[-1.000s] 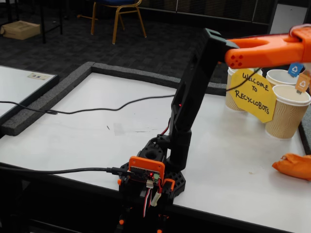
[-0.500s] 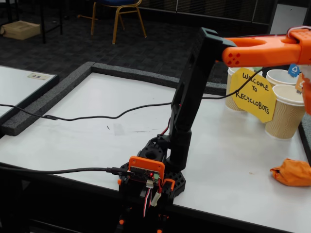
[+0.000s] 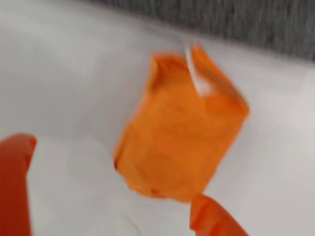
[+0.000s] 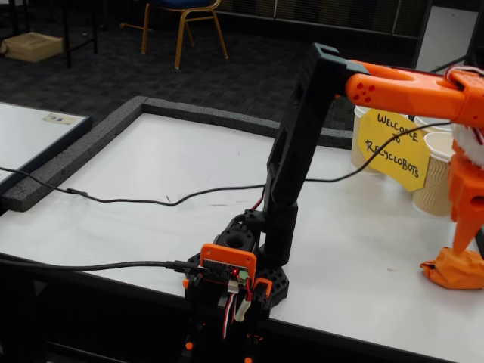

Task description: Sort rubbish by color.

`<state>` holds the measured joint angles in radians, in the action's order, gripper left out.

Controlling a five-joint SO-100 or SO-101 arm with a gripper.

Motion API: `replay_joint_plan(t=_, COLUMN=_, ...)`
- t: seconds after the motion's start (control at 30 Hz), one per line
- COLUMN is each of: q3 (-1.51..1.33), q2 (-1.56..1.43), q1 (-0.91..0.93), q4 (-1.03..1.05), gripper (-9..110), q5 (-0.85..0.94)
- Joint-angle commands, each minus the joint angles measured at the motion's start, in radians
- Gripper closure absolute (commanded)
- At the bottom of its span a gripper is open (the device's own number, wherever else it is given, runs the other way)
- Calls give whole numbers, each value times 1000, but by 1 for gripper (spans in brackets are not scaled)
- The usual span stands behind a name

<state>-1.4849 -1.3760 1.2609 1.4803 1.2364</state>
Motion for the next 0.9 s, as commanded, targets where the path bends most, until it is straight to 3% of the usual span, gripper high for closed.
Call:
replay_joint_plan(t=0.0, q3=8, q2=-149, q1=57, q4=12, gripper=77, q5=-3)
replay_joint_plan(t=0.4, q3=-66, q2=-149, q1=183, q4=-120, gripper=82, q5=-9)
replay_joint_plan(t=0.6, q3=-74, q2=-149, q1=179, q4=-120, gripper=101, q5=-14)
replay_joint_plan(t=0.87, q3=-63, q2=-153, q1=173, q4=-107, gripper=101, q5=-14)
